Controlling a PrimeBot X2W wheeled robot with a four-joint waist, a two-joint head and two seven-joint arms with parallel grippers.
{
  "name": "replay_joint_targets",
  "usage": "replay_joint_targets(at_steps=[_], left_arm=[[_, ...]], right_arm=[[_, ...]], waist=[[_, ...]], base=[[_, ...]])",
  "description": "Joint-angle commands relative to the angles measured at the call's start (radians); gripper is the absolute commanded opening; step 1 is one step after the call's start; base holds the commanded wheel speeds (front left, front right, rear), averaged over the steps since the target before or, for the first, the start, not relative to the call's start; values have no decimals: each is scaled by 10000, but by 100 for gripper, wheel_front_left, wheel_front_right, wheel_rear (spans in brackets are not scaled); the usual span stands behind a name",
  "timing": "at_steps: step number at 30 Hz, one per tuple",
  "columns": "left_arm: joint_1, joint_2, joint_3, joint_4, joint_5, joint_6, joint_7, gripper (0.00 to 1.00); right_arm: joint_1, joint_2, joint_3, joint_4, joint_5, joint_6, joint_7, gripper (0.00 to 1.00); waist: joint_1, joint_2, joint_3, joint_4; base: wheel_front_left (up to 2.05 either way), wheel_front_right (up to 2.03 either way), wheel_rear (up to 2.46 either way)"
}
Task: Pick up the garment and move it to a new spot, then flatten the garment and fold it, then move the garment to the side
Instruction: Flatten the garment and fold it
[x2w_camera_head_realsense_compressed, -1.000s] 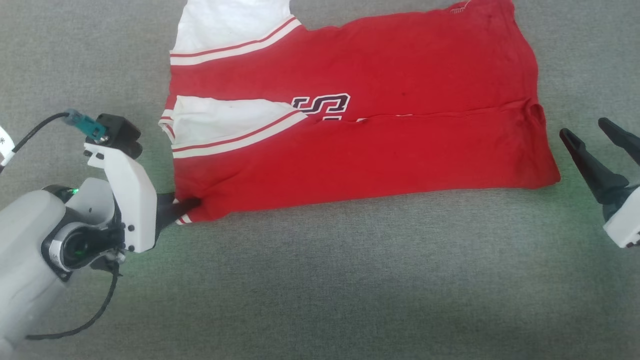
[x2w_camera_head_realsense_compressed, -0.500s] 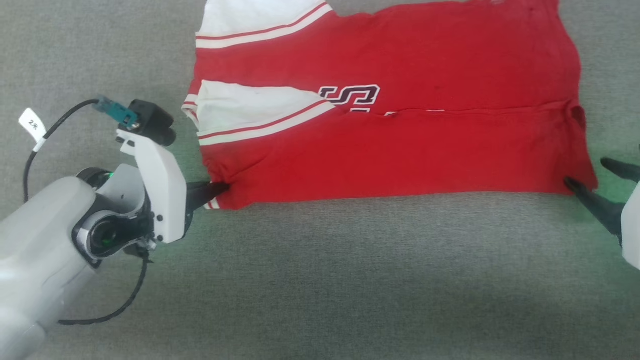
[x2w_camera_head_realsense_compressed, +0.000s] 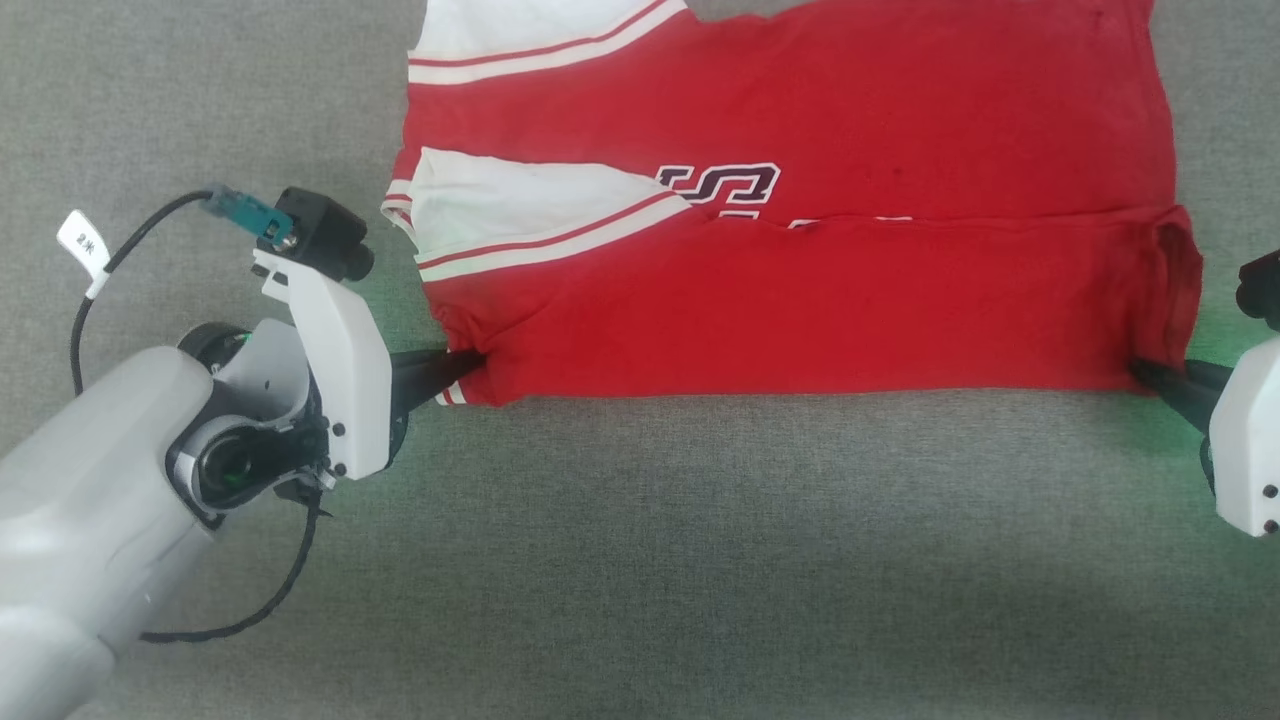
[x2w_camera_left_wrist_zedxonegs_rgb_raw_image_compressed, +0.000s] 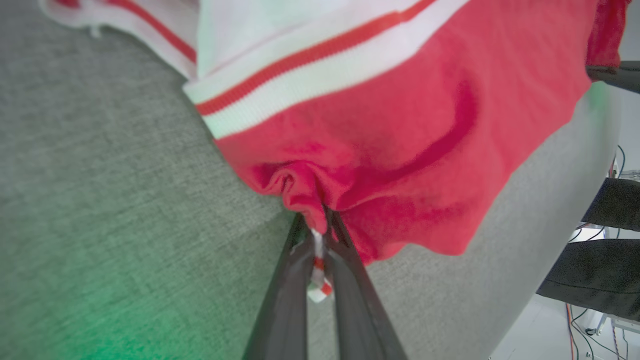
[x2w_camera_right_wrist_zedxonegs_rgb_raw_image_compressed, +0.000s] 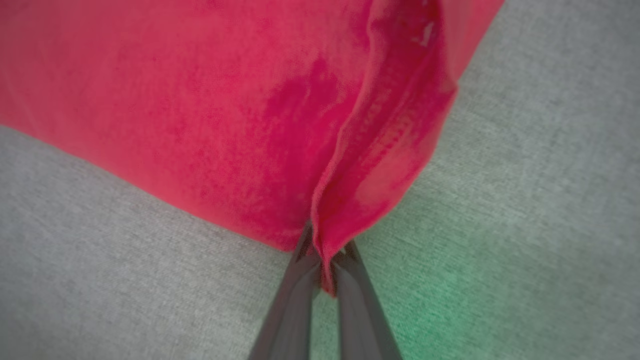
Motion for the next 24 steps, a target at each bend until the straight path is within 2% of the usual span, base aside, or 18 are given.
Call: replay_joint_targets(at_steps=[1, 8, 12, 17, 22, 23, 24], left_arm=[[430, -201, -171, 132, -22, -1, -51, 0], [1274, 286, 171, -229, -587, -166, -683, 0], [1946, 765, 406, -864, -974, -217, -1033, 0], [2830, 1427, 488, -1837, -1198, -5, -1342, 0], [3314, 1796, 478, -2559, -1403, 158, -1422, 0], [3391, 1849, 496, -2671, -1402, 204, -1464, 0], [3458, 1892, 508, -2749, -1386, 262, -1498, 0]], right_arm=[[245, 47, 181, 217, 33, -24, 25, 0], [544, 100, -22, 189, 256, -23, -297, 0], [1061, 7, -177, 52, 374, -23, -343, 0], [1835, -166, -421, -188, 520, -23, -302, 0], [2451, -276, -718, -504, 605, -23, -455, 0], [2527, -291, -794, -593, 583, -23, -554, 13], [2590, -279, -872, -683, 509, -21, -682, 31]], waist=[[0, -1, -134, -22], [0, -1, -962, -42], [0, -1, -1369, -56], [0, -1, -1635, -70], [0, -1, -1642, -51], [0, -1, -1621, -56], [0, -1, -1607, -65]], base=[[0, 0, 0], [0, 0, 0], [0, 0, 0], [0, 0, 0], [0, 0, 0], [0, 0, 0], [0, 0, 0]])
